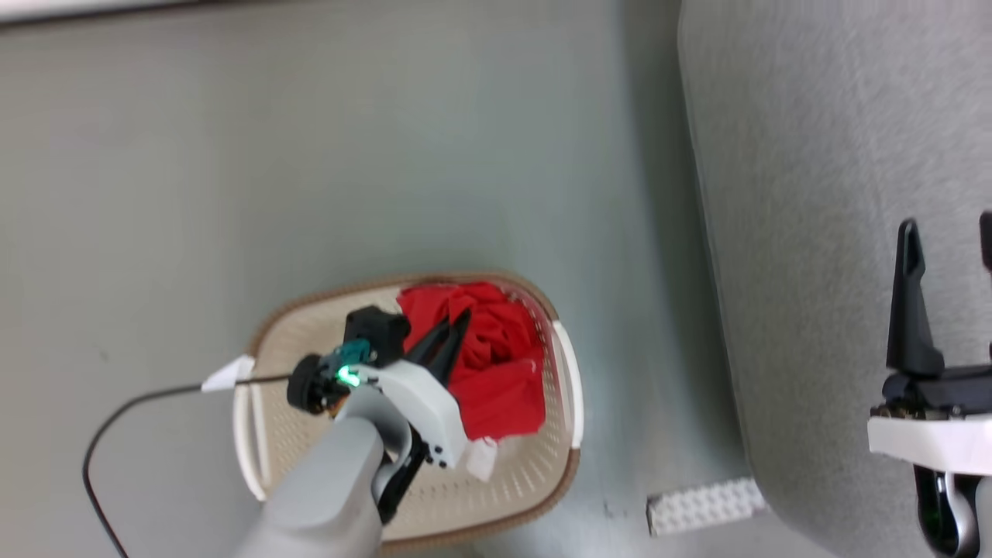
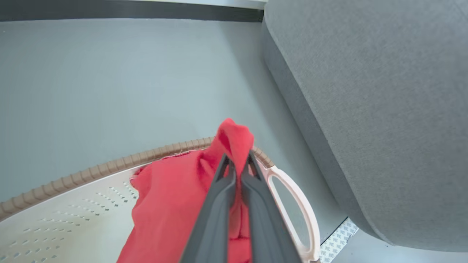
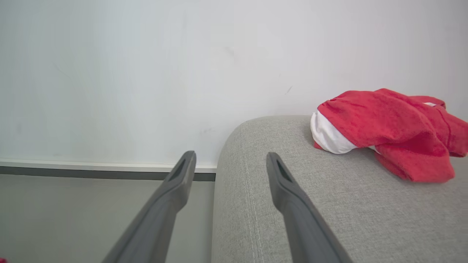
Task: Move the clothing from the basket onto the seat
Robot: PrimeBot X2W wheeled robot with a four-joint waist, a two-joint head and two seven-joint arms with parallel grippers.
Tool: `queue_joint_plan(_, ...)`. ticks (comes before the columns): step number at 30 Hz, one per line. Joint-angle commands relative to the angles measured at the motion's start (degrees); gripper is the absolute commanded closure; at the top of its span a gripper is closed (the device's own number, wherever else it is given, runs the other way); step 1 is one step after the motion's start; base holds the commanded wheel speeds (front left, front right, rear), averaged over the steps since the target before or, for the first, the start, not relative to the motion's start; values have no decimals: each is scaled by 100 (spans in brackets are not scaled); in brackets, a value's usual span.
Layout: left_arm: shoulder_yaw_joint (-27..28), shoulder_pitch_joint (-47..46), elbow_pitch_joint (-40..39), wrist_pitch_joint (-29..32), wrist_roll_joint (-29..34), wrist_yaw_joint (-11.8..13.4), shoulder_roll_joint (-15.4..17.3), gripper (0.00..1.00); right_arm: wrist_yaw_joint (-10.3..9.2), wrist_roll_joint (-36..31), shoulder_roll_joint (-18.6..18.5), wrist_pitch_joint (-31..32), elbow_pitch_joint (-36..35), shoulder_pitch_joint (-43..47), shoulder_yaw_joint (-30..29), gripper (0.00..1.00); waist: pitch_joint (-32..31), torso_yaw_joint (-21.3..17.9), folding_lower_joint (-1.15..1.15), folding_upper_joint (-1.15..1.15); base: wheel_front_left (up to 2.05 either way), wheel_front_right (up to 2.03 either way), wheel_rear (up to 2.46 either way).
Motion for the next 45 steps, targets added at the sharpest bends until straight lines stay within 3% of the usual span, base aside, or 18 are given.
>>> queue_joint_plan(1,60,165,-118,-5,-73,-10,23,100,-13,-2,-51,6,49,109,-16,0,-493,163,1,0,0,0,0)
queue_joint_plan(13,493,1208,-1185,-6,-129,35,84,100,-13,-66,-85,6,539,870,53,0,-2033,494,1,0,0,0,0)
queue_joint_plan(25,742,2173,-1849,-5,-203,285,294,100,-13,-109,-59,5,1016,1642,312,0,-3466,743,1,0,0,0,0)
queue_joint_plan(45,837,2775,-2959,376,-355,621,789,100,-13,-37,66,6,1325,1902,765,0,-4104,622,1,0,0,0,0)
